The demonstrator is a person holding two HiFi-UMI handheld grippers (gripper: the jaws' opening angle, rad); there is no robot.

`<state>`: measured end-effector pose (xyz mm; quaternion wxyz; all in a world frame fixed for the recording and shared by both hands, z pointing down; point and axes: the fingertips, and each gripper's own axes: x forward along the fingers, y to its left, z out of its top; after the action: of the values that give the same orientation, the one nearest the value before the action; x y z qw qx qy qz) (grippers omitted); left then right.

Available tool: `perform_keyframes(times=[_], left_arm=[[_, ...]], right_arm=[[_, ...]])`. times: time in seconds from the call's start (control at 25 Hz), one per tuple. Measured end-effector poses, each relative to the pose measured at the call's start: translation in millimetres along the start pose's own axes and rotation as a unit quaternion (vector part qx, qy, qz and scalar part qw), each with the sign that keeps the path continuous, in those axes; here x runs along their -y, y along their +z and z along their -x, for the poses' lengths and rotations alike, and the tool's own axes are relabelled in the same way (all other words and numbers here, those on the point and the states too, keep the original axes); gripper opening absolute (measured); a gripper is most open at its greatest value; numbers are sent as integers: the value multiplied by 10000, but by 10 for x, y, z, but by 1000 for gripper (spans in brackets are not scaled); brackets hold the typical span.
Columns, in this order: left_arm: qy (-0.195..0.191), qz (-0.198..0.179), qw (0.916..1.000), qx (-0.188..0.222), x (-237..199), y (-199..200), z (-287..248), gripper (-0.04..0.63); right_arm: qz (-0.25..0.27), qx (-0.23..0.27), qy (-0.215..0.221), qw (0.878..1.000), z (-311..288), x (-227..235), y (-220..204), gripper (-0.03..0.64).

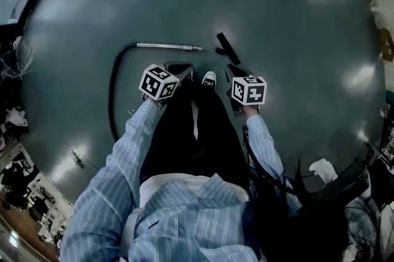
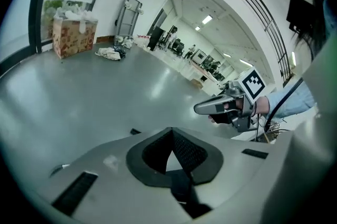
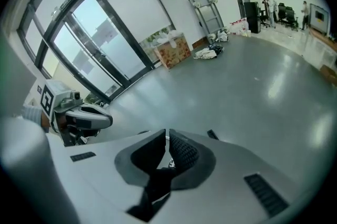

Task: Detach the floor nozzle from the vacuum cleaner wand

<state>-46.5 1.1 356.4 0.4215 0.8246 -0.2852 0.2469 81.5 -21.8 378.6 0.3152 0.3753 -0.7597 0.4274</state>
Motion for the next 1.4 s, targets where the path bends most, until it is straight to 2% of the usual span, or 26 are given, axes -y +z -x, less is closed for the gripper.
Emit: perform_keyframes(times=[0.12, 0.24, 0.56, 0.8, 1.16, 1.28, 1.4], left_arm=[[168, -207, 9995, 166, 184, 167, 195, 5], [261, -199, 9986, 405, 372, 270, 398, 5], [443, -225, 9955, 812, 831, 245, 710, 5], [428, -148, 9937, 1022, 888, 111, 859, 5], [358, -314, 9911, 1245, 1122, 229, 1087, 5], [358, -393, 9891, 1374, 1162, 107, 1314, 5], [406, -440, 9868, 1506, 1245, -264, 1697, 5]], right_arm=[[2, 52, -70, 10000, 207, -64, 88, 21], [-14, 86, -86, 9999, 406, -201, 125, 21], [231, 84, 278, 9993, 698, -666, 67, 21], [507, 36, 216, 9985, 656, -943, 49, 20], [951, -38, 374, 9948, 773, -1223, 133, 20], [1014, 44, 358, 9942, 777, -1436, 64, 20], [973, 160, 267, 9948, 829, -1793, -192, 20]])
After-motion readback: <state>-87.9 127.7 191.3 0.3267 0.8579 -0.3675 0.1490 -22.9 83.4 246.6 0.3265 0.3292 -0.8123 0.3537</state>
